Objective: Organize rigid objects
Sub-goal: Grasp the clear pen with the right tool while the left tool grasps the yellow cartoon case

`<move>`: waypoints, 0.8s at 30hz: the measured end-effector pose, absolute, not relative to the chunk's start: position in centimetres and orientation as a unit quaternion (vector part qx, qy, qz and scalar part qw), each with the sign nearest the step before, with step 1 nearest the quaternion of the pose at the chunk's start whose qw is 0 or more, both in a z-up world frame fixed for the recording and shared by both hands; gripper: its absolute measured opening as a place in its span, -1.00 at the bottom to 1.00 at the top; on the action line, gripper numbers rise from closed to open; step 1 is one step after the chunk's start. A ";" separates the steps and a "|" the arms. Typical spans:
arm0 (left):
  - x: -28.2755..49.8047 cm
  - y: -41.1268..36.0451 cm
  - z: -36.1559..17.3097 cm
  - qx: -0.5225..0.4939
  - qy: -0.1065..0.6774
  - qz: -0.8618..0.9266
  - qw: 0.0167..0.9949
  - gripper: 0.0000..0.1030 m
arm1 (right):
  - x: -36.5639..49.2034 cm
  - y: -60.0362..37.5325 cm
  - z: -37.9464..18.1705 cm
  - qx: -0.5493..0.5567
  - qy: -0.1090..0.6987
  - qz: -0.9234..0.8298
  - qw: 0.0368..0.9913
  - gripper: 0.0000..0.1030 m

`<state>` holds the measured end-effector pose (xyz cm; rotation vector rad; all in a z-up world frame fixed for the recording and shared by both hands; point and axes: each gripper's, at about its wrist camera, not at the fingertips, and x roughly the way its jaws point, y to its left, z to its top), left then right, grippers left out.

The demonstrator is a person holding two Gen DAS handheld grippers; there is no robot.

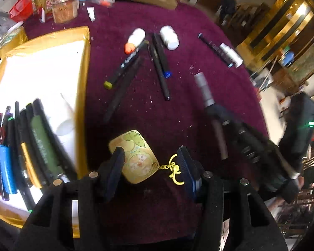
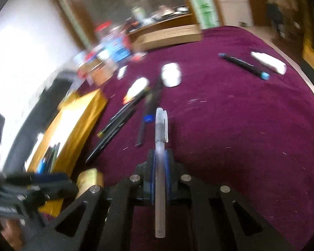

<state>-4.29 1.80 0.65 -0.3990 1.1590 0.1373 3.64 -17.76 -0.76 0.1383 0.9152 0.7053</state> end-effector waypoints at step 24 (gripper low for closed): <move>-2.1 -0.5 -3.0 -0.079 0.599 0.143 0.784 -0.09 | 3.7 -17.3 -0.5 0.075 0.425 0.358 0.828 -0.86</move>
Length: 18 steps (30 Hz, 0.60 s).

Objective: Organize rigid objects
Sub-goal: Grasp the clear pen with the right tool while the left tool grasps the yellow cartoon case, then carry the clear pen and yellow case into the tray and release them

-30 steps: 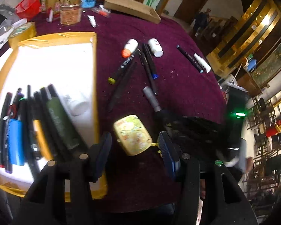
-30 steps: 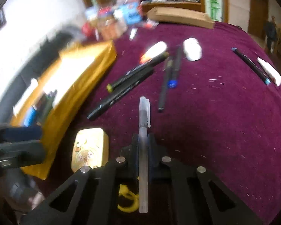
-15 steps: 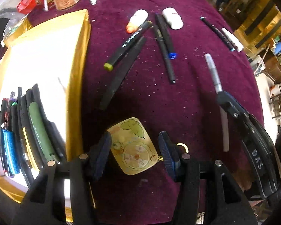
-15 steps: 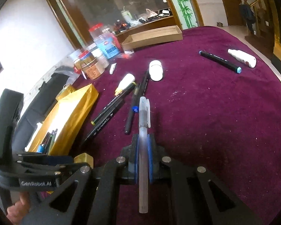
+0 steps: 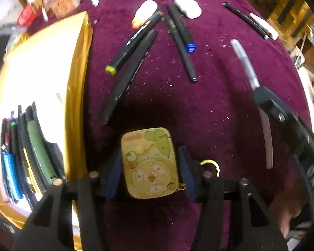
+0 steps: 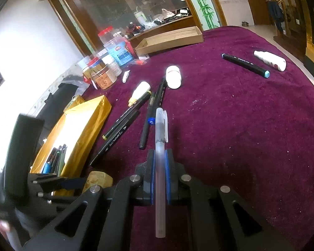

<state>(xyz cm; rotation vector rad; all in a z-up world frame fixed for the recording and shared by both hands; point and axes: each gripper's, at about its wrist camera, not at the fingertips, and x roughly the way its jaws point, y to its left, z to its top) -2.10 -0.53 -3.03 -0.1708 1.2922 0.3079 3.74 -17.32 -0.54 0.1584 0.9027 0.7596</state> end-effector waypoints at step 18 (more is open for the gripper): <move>-7.0 -0.1 2.5 -0.127 0.482 0.047 0.865 -0.13 | 3.6 -17.5 -0.6 0.090 0.421 0.372 0.823 -0.86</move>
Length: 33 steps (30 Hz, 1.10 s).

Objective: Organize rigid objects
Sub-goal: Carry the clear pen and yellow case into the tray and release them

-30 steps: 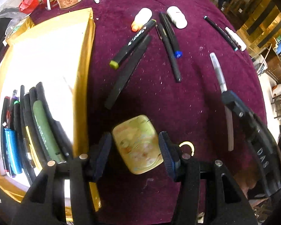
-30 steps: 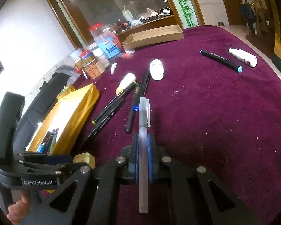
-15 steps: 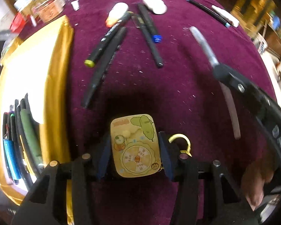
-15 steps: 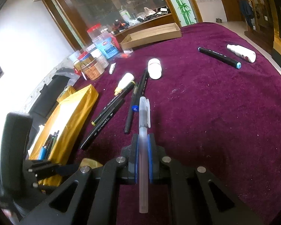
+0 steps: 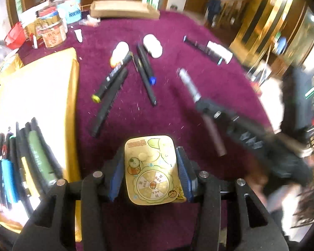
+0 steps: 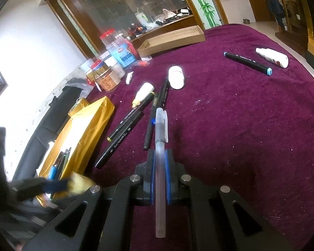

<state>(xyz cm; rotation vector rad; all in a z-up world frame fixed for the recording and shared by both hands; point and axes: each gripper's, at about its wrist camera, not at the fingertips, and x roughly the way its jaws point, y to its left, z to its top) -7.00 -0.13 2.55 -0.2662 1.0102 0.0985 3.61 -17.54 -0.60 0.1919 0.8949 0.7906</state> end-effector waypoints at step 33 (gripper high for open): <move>-16.7 23.8 0.5 -0.256 0.433 0.228 0.834 -0.13 | -9.1 7.7 0.3 -0.113 0.461 0.476 0.740 -0.85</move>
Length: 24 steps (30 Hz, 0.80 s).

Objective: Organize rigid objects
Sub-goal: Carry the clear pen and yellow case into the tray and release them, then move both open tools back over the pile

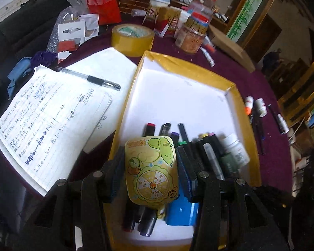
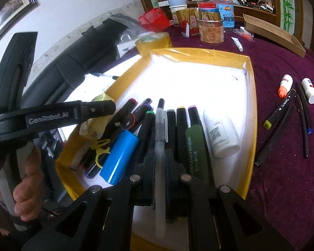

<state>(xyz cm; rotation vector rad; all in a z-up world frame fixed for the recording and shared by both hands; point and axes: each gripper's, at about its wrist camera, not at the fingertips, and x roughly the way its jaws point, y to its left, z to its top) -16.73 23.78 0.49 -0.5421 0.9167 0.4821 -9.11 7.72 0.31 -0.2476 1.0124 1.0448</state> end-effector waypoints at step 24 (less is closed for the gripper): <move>-16.8 16.3 4.9 -0.204 0.403 0.226 0.863 0.12 | -5.5 -1.6 5.6 0.021 0.402 0.529 0.747 -0.40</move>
